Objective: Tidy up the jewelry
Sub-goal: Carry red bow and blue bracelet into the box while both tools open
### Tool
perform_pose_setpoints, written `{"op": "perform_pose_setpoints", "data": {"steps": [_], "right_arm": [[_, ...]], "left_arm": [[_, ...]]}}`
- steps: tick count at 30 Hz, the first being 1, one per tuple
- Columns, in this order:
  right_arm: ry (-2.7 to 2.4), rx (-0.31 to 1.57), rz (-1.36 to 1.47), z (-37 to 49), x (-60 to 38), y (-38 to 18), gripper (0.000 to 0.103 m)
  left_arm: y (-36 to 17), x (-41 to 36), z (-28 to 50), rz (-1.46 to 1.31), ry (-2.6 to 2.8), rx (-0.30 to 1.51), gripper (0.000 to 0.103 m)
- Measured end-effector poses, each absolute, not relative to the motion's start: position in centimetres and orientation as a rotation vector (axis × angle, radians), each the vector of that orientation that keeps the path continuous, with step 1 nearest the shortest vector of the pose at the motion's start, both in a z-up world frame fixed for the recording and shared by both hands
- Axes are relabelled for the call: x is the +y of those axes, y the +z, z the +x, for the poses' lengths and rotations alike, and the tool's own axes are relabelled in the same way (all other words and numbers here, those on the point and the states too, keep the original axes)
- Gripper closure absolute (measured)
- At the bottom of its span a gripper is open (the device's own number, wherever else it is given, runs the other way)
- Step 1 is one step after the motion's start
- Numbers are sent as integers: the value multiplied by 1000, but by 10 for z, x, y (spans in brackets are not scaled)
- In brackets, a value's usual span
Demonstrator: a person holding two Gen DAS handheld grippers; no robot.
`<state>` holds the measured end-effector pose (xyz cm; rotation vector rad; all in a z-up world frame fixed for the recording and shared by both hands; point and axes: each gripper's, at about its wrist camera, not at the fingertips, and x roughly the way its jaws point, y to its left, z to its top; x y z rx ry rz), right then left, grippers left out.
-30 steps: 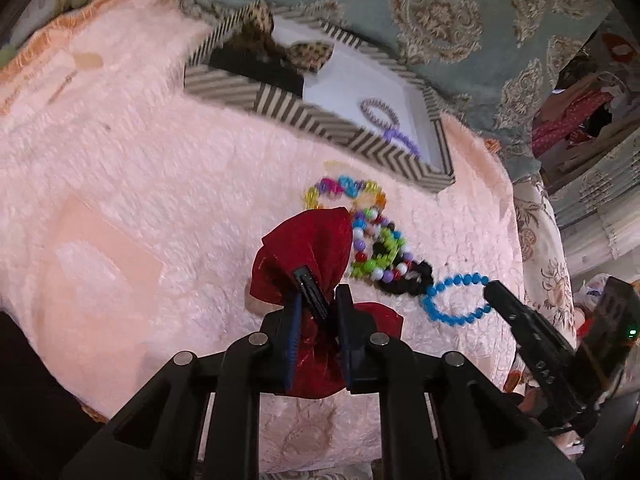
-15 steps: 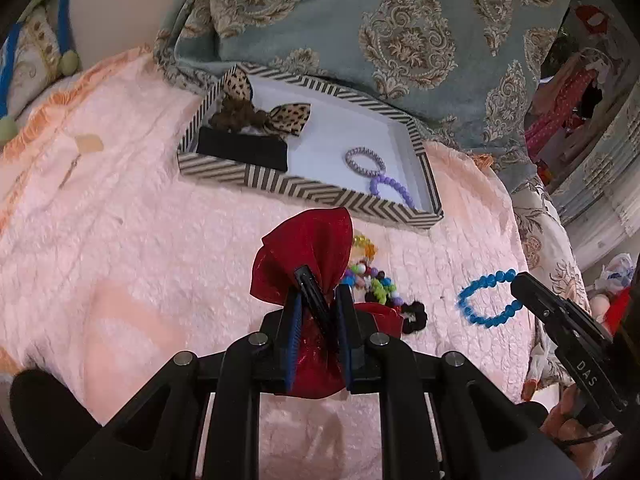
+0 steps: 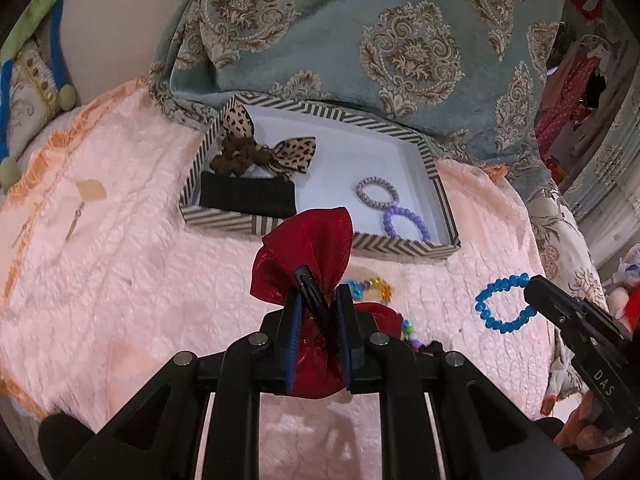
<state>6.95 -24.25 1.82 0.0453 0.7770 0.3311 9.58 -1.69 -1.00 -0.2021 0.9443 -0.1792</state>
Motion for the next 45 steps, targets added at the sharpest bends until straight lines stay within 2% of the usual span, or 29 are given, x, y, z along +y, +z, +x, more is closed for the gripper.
{"op": "perform_pose_setpoints", "data": {"steps": [14,29,45], "right_arm": [[316,787,37,125,-243,19,94],[303,827,-3,211,-230,4,95],[245,924,12,320,-231,-62,95]], "left_arm": [[-2,-9,147,-209,-185,929,103],[-24,-37,219,-169,-188,968,103],[-76,-48,270,-157,-184,1047,103]]}}
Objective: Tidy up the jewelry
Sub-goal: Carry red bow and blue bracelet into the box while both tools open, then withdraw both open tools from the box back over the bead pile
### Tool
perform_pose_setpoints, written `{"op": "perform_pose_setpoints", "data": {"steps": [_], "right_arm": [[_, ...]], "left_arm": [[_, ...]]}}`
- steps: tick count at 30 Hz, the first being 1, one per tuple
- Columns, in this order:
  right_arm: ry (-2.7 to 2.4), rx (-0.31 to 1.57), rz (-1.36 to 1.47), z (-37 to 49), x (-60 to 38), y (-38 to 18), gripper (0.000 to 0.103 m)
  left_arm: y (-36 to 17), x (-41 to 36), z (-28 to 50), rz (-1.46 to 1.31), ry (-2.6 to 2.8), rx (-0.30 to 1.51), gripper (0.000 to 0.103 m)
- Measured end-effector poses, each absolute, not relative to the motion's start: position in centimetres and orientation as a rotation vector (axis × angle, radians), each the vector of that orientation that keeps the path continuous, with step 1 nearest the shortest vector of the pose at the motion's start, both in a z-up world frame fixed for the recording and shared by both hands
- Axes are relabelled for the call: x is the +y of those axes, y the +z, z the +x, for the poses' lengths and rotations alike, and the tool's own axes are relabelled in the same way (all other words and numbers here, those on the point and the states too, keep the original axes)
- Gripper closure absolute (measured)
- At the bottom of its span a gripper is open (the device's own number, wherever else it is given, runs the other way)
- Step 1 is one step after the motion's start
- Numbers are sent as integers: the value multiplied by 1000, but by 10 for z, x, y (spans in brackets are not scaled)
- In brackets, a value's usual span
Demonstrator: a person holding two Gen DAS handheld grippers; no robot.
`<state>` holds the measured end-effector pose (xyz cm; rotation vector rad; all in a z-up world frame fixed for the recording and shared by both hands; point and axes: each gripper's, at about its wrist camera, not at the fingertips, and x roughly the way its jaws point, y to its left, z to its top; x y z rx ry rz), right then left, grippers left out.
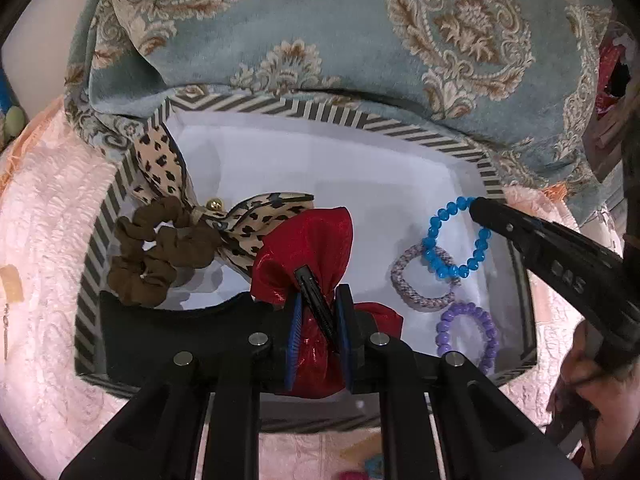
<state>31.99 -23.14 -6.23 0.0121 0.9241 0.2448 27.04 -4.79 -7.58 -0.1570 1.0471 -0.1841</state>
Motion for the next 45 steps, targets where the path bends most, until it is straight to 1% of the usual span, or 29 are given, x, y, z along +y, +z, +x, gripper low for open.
{"op": "perform_pose_setpoints", "data": {"steps": [5,6,8,9,10,12,13,18,20,22,24,34,45], "right_arm": [[120,921,-85,328,-238,-82,95],[97,911,-97,326,-239,-84,94],[82,907,-103,323,-241,-86,87],[99,912,-91,320,-241,-86,81],[113,914,-79,317,-241,-86,73],[122,907,-73,309,-240,-84,65],[123,906,-73,305,-242,-83,64],[159,907,-49,278,-241,-71,62],[170,903,-41,266,-241,-63,60],[183,899,-29,251,-240,-57,55],[188,896,-21,239,-238,-52,53],[231,882,28,166,-226,-33,51],[249,889,59,94,-219,-31,49]], "left_arm": [[-83,-51,272,-143,-171,1059,102],[-84,-52,272,-145,-168,1058,97],[-84,-53,272,-147,-162,1062,93],[-85,-53,272,-147,-157,1065,89],[-85,-53,272,-148,-155,1067,88],[-84,-53,269,-155,-154,1071,85],[-85,-53,268,-155,-153,1071,84],[-77,-50,252,-153,-148,1063,84],[-71,-47,243,-152,-142,1049,84],[-66,-45,234,-155,-150,1034,84],[-61,-44,224,-149,-151,1021,84],[-47,-44,171,-100,-159,983,84],[-46,-47,110,-44,-132,951,84]]}}
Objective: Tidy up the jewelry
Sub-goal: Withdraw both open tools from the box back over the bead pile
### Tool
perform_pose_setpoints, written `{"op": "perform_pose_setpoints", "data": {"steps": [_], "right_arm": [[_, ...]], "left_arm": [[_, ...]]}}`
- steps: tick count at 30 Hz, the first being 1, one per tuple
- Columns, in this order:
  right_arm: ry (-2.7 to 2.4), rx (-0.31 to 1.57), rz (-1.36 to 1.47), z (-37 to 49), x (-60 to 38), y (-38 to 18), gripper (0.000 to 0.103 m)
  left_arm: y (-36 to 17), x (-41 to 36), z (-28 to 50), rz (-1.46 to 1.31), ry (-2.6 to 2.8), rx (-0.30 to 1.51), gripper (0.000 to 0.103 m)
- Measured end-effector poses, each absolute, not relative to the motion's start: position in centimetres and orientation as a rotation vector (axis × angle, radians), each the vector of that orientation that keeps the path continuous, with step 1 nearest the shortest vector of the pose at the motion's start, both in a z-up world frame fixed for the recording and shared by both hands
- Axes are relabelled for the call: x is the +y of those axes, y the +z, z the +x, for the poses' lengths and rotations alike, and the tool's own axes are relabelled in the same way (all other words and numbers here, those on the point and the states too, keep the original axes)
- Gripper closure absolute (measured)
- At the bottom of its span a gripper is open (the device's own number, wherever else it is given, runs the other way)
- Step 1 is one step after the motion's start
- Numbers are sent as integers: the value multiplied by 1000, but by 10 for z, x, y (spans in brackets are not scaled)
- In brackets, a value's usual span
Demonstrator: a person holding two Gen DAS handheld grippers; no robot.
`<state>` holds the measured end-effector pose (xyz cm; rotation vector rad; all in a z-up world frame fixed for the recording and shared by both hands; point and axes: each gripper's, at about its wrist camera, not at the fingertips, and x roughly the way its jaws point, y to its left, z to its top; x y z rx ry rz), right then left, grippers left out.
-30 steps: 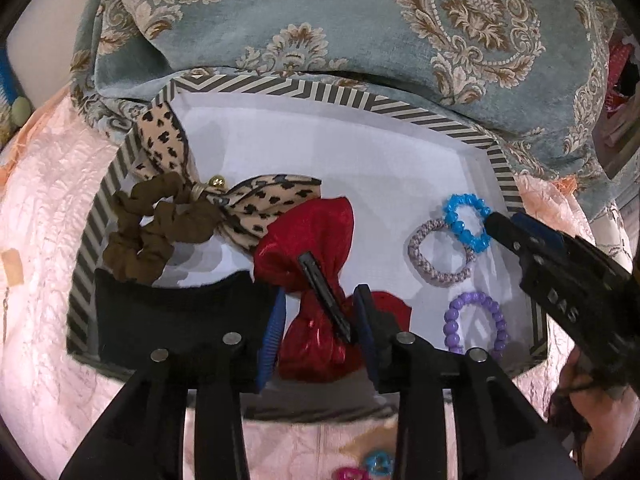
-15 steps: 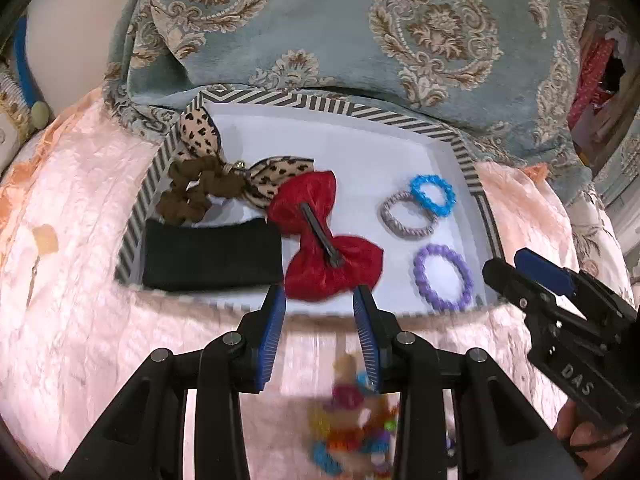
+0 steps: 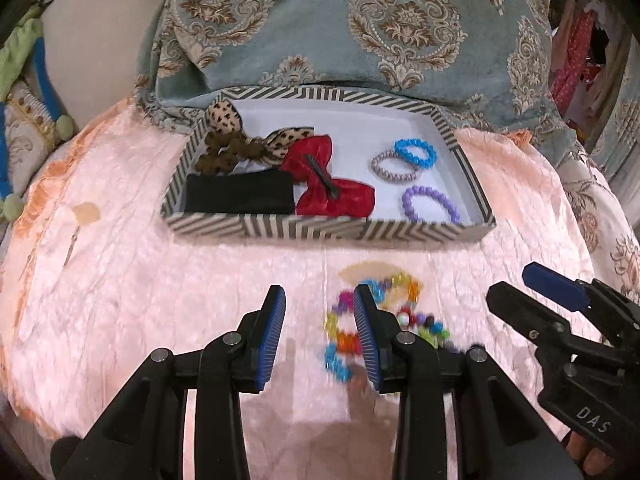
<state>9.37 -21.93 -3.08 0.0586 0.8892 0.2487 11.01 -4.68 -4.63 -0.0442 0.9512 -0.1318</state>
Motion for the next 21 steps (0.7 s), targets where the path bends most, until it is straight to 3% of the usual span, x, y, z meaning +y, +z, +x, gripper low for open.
{"op": "perform_pose_setpoints", "data": {"steps": [21], "right_arm": [[251,867,78,28,-223,-17,44]], "left_arm": [[-23,-50,45,-8,-102,863,84]]}}
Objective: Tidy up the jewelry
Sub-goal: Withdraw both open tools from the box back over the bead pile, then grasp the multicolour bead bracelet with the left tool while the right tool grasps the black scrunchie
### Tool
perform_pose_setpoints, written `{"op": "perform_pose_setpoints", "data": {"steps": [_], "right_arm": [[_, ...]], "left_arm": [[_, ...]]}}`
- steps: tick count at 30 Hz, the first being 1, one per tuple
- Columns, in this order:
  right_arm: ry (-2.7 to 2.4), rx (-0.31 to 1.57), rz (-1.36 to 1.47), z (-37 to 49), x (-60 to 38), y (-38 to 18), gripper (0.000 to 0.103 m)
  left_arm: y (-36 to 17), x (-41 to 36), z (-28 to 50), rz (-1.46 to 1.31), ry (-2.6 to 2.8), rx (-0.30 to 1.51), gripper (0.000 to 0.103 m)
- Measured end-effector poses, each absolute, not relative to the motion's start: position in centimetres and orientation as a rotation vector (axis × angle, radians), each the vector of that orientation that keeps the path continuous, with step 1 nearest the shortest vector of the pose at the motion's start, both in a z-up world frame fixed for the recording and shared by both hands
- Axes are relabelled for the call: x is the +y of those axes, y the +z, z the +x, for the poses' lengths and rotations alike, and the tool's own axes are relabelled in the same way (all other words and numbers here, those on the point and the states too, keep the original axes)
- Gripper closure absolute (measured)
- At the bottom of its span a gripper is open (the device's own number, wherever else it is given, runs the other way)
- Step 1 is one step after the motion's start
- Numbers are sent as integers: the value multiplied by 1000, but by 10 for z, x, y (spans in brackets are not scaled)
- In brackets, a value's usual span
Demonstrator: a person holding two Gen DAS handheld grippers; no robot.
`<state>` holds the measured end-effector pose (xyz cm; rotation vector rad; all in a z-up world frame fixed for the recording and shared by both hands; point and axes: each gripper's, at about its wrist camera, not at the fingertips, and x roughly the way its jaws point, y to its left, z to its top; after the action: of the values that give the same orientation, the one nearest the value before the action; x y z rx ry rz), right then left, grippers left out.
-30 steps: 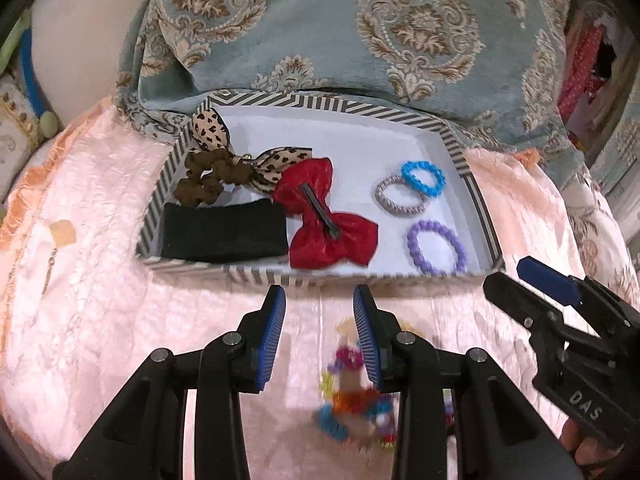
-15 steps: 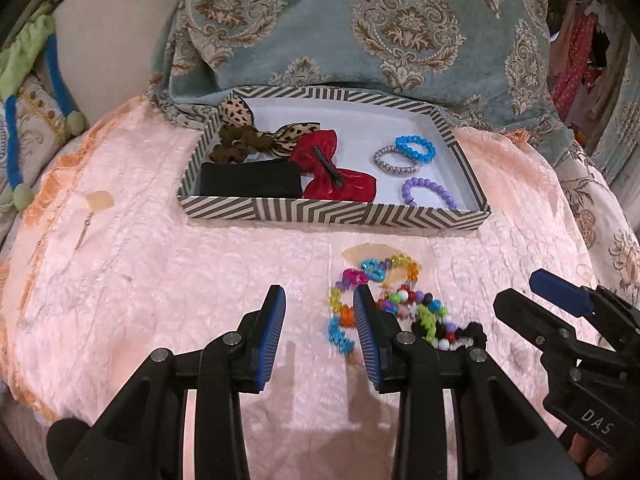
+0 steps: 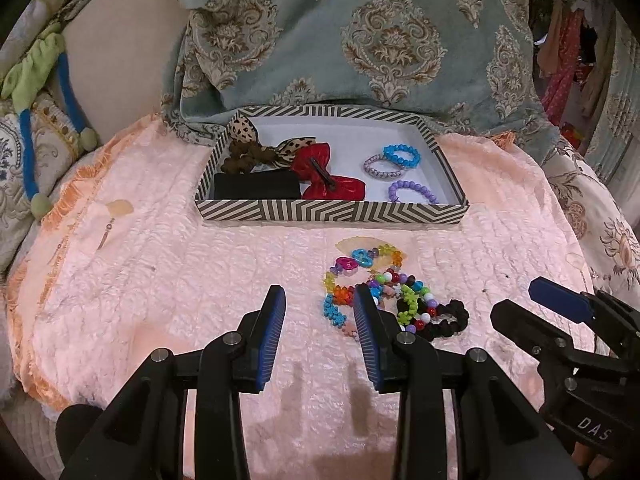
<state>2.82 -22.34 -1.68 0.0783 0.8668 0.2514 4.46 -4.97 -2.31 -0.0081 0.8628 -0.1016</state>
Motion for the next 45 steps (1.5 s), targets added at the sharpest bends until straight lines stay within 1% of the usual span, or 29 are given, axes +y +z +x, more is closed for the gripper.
{"op": "perform_pose_setpoints", "data": {"steps": [14,29,38,45], "right_arm": [[252,871,82,22,-225,-16,43],[250,907,77,29,-227,-29,42],[222,987,92,37,-243,-66,42],[233,981,118,49,-250,-76,42]], "left_arm": [[-24,-57,38,2,-107,867,84],[-34,-54,44,-4,-105,896,84],[-52,-24,54,-133,-113,973,84],[-67,-24,66,-262,-222,1061,84]]}}
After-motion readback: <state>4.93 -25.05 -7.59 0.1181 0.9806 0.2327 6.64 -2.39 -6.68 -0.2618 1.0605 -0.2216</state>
